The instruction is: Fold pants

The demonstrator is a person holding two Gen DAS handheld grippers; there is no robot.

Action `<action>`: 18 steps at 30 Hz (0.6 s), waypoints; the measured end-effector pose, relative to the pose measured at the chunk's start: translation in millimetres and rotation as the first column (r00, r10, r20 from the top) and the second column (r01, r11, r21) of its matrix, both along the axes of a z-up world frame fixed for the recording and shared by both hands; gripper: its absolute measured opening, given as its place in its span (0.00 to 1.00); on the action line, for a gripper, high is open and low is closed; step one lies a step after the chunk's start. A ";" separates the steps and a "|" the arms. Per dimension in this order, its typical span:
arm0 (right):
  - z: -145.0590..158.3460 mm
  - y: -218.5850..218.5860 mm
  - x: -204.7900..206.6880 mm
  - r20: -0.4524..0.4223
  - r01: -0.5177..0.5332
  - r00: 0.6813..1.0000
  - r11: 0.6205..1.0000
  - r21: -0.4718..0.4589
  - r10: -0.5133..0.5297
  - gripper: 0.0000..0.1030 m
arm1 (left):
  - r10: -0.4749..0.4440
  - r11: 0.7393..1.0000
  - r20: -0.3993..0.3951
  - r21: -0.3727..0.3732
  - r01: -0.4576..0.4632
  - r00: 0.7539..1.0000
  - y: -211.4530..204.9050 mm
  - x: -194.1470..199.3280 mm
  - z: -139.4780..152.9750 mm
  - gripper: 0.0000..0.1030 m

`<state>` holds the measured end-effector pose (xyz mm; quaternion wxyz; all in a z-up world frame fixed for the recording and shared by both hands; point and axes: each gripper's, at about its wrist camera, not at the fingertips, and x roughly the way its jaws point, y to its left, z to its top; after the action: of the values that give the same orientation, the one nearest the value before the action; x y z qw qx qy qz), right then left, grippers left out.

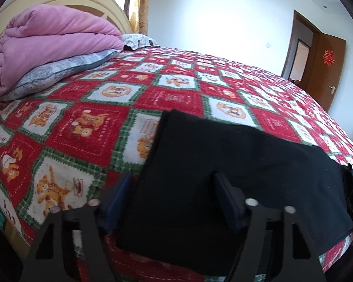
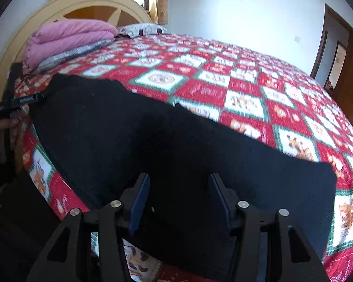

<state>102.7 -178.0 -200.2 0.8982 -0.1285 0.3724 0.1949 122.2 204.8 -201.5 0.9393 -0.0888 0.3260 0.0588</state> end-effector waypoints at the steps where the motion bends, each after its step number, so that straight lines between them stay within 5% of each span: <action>1: -1.8 0.2 0.5 -0.001 0.000 1.000 1.000 -0.002 0.000 0.53 | 0.002 1.000 0.000 0.007 -0.002 1.000 -1.6 0.1 0.3 0.66; 7: -3.4 0.3 0.0 0.005 0.001 1.000 1.000 -0.003 -0.001 0.54 | -0.015 1.000 0.005 -0.024 0.015 1.000 -1.2 -0.9 1.1 0.59; 9: -3.3 1.0 -0.9 0.009 0.003 1.000 1.000 -0.010 -0.002 0.54 | -0.051 0.996 0.011 -0.077 0.052 0.999 2.4 -1.4 4.4 0.27; 10: -2.9 1.2 -1.4 0.008 0.004 1.000 1.000 -0.011 -0.004 0.54 | -0.076 0.990 0.012 -0.115 0.077 0.997 2.5 -0.7 6.3 0.24; 18: 4.5 -6.8 -1.7 -0.010 0.031 0.999 0.999 0.019 -0.031 0.54 | -0.078 0.978 0.014 -0.191 0.080 0.997 9.3 -5.0 12.2 0.23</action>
<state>101.1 -184.8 -195.7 0.9004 -0.1132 0.3769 0.1853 117.2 214.1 -189.3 0.9291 -0.1660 0.3304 -0.0104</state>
